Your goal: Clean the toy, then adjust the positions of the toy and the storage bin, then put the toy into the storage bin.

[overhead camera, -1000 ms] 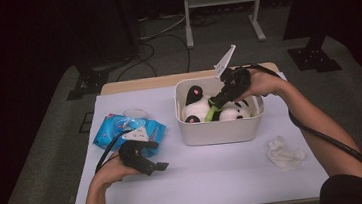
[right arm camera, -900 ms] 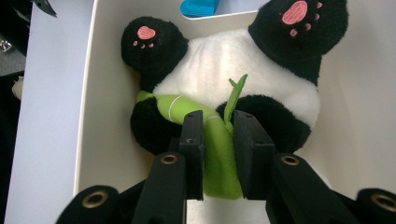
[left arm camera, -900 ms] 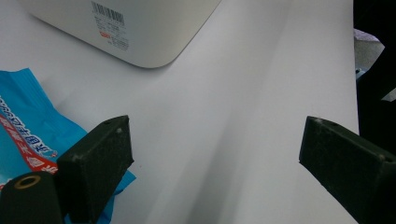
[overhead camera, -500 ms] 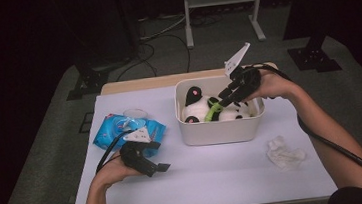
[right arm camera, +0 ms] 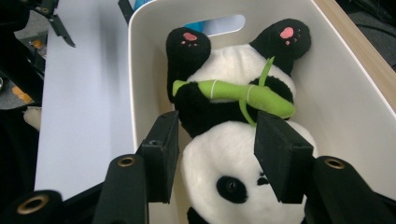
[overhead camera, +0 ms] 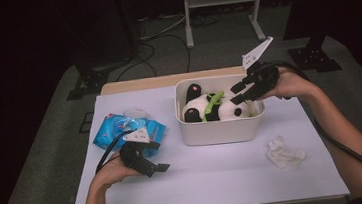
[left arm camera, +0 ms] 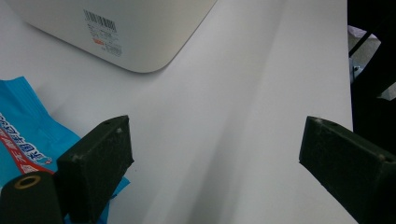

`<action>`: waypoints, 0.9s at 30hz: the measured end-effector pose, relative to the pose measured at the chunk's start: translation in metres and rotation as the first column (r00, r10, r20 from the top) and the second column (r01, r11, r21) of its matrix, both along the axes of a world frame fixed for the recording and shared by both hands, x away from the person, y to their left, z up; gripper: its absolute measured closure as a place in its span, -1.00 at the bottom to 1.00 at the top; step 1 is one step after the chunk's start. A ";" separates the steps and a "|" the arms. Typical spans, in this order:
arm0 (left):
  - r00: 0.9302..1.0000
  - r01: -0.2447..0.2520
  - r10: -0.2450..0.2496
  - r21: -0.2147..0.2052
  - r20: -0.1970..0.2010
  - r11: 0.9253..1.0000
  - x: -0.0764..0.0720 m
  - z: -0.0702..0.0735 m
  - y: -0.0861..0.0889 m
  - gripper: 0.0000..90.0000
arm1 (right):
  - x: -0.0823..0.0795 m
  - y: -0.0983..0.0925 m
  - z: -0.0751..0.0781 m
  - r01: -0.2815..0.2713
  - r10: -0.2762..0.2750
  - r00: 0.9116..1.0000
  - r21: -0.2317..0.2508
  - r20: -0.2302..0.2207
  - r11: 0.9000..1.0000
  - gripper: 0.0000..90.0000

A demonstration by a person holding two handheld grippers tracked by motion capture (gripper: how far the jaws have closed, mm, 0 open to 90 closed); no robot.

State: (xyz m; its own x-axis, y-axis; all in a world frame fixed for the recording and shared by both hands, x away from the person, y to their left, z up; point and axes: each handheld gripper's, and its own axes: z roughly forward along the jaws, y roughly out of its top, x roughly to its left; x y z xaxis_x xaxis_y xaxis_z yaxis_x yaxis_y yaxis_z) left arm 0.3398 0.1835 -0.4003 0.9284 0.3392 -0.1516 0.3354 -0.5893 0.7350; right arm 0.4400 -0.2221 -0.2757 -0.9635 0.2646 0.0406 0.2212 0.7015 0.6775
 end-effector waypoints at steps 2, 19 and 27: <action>1.000 0.000 0.000 0.004 0.001 1.000 0.000 0.000 0.000 -0.80 | -0.004 -0.004 0.000 0.004 -0.004 1.000 0.014 0.001 1.000 0.09; 1.000 0.009 -0.009 -0.001 -0.001 1.000 -0.004 0.000 -0.004 -0.80 | -0.032 -0.027 0.001 0.018 -0.019 1.000 0.069 0.016 0.997 0.05; 1.000 0.009 -0.009 0.003 0.004 1.000 -0.003 0.001 -0.005 -0.80 | -0.039 -0.035 -0.004 0.036 -0.037 0.999 0.060 0.013 0.998 0.04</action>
